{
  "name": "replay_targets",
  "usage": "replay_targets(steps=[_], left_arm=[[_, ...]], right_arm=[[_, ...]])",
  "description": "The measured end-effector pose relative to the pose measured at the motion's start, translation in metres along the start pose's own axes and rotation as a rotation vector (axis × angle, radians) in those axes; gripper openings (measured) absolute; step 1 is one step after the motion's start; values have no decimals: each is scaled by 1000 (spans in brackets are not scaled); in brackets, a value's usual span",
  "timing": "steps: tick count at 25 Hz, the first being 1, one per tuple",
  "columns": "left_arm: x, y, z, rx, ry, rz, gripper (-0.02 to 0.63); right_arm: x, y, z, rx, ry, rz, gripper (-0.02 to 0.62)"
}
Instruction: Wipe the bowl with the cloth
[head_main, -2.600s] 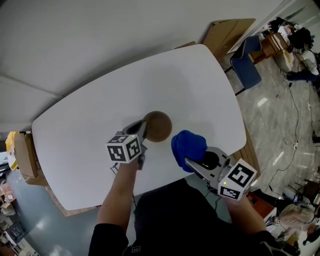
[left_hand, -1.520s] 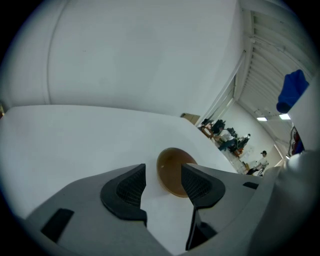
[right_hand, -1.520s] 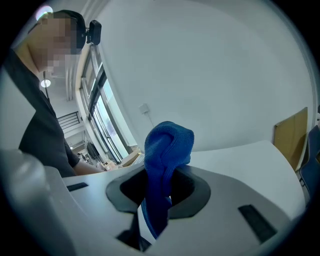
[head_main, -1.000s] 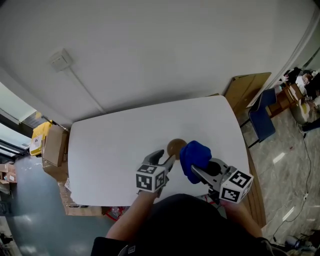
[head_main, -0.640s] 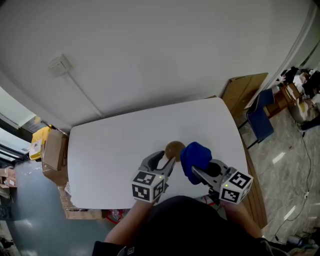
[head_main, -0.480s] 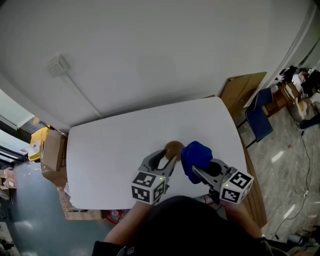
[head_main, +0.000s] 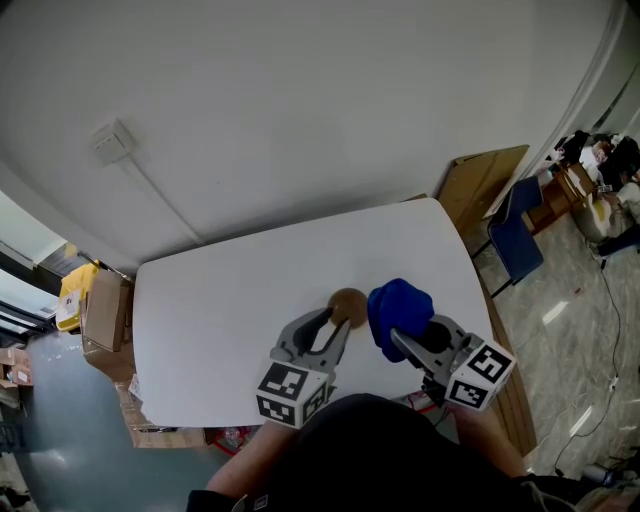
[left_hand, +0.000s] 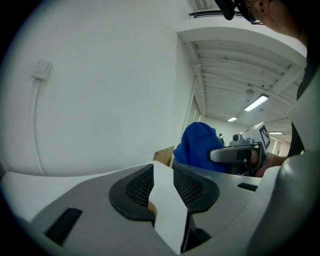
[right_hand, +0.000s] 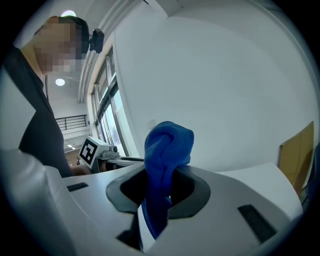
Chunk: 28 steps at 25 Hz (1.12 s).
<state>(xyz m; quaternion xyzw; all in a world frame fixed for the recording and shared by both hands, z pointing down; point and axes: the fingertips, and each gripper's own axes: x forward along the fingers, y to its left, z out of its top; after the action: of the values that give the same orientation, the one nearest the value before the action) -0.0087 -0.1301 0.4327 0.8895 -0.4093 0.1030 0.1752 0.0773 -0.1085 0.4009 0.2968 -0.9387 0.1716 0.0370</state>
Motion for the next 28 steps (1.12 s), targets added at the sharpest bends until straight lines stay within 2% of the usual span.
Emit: replay_targets(steps=[10,28], left_arm=[[-19,-1,31,60,-95,0,124],[-25,0,31,62,-95,23,121]], right_arm=[[1,28,33,-117,-65,63,80],[-1,32,30,-96,-64,79,80]])
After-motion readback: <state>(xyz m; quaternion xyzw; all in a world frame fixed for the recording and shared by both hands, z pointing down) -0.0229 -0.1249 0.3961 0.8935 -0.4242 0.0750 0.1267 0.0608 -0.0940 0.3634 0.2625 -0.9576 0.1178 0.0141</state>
